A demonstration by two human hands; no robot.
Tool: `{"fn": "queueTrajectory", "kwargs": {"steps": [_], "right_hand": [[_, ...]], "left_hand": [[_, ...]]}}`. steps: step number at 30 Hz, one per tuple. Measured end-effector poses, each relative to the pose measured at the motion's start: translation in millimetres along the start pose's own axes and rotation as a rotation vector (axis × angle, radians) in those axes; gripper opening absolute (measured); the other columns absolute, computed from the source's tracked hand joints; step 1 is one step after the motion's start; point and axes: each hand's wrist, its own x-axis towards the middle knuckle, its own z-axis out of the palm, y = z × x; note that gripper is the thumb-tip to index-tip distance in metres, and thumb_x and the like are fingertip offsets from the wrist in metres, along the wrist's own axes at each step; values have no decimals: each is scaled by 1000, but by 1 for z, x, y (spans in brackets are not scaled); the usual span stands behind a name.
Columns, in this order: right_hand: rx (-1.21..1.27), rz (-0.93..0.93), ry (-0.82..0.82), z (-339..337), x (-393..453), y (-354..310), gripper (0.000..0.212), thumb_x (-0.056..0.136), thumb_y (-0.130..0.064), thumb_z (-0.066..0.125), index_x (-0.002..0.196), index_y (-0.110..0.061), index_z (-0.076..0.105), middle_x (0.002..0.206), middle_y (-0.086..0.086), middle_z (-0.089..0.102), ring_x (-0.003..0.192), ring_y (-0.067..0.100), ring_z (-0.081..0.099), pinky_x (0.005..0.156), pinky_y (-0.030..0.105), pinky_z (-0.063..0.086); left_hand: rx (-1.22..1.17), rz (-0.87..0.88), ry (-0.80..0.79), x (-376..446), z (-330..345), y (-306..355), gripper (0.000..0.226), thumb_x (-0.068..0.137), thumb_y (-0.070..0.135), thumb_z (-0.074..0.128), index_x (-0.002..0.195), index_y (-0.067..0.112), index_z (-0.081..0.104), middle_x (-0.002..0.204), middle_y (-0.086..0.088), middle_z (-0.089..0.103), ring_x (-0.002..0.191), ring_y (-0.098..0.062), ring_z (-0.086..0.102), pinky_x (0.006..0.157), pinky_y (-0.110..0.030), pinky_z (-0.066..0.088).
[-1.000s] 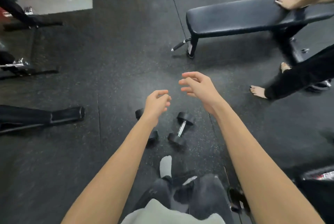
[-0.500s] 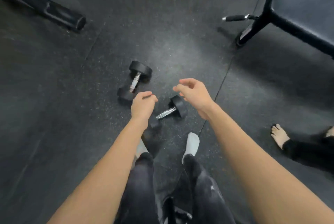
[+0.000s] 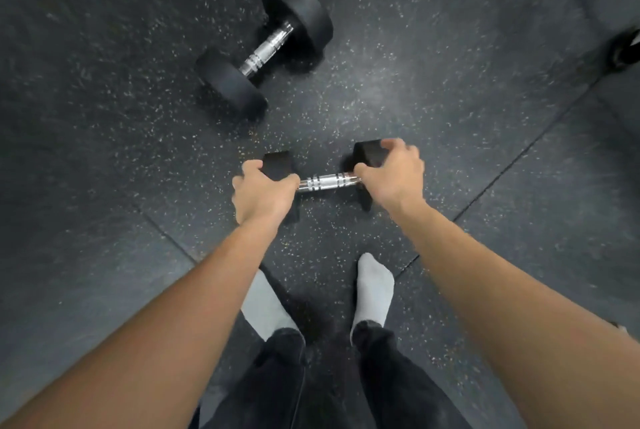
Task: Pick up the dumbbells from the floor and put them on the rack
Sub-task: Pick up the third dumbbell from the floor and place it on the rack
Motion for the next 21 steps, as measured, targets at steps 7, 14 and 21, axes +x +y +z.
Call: {"fn": "queueTrajectory", "kwargs": {"steps": [7,14,21], "right_hand": [[134,299,-77,41,67,38,91,71,-40,89,140,-5,42,129,10,56,108,27,58,88,39,54],[264,282,-40,52,80,49,128,57,-35,94,162,-35,21,173,4,-4,157,36,6,117,55,35],[518,229,-85,55,91,66,103,46,-38,87,141,-52,51,139,-9,60,125,14,59,104,37,53]], "left_hand": [[-22,-124,59,55,59,-21,102,64,38,87,146,14,32,138,-12,51,119,-32,55,90,-38,47],[29,-176,112,66,64,-21,127,47,48,95,153,28,28,165,-20,11,149,-46,13,108,-69,30],[-168,-3,195,69,66,-35,89,62,27,81,145,31,48,126,8,64,116,-16,59,100,-34,49]]}}
